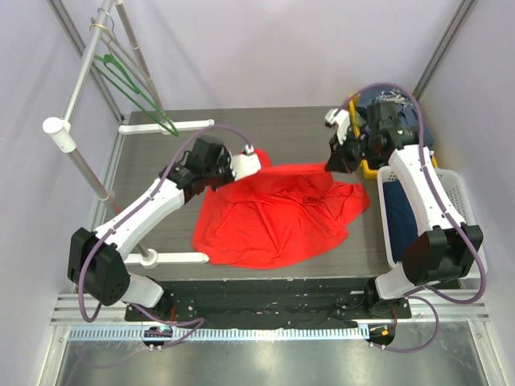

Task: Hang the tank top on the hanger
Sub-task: Adjust the tank top at the center of the board.

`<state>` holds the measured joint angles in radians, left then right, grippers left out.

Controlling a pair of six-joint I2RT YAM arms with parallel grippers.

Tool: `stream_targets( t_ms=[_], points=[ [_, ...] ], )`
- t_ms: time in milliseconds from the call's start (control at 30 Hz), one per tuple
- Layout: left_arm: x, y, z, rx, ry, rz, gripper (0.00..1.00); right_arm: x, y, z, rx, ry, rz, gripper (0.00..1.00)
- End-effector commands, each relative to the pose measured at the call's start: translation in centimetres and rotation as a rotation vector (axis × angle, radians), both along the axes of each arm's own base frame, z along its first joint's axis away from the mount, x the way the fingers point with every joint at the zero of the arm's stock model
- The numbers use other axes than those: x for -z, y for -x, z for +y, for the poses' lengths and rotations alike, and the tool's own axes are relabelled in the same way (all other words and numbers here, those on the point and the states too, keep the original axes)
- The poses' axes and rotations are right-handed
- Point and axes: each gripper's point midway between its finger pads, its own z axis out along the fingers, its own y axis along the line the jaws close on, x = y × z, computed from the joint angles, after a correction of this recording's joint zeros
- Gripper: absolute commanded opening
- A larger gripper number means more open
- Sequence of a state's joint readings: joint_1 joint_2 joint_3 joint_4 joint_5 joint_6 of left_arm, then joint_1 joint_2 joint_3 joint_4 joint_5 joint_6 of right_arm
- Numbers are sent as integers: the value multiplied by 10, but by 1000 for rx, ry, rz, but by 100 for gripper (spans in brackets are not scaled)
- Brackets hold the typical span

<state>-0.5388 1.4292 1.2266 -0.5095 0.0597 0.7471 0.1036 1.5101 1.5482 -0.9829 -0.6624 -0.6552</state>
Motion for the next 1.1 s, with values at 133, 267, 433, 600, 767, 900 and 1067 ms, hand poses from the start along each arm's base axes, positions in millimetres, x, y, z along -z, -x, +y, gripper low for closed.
stream_targets(
  t_ms=[133,267,433,600,767,900,1067],
  points=[
    [112,111,9,183,-131,364,0,116,87,-23,-143,153,317,1],
    [130,152,4,295,-213,459,0,142,117,-24,-204,175,432,1],
    [124,161,-5,346,-234,481,1,165,135,-15,-242,213,491,1],
    [90,125,-28,296,-175,361,6,172,117,-16,-175,251,444,13],
    [53,81,-64,226,-55,225,18,170,104,-21,-139,283,399,40],
    [28,44,-101,228,39,113,45,158,97,-15,-122,249,374,52],
    [28,34,-160,352,54,120,66,139,82,-12,-68,186,335,58]
  ],
)
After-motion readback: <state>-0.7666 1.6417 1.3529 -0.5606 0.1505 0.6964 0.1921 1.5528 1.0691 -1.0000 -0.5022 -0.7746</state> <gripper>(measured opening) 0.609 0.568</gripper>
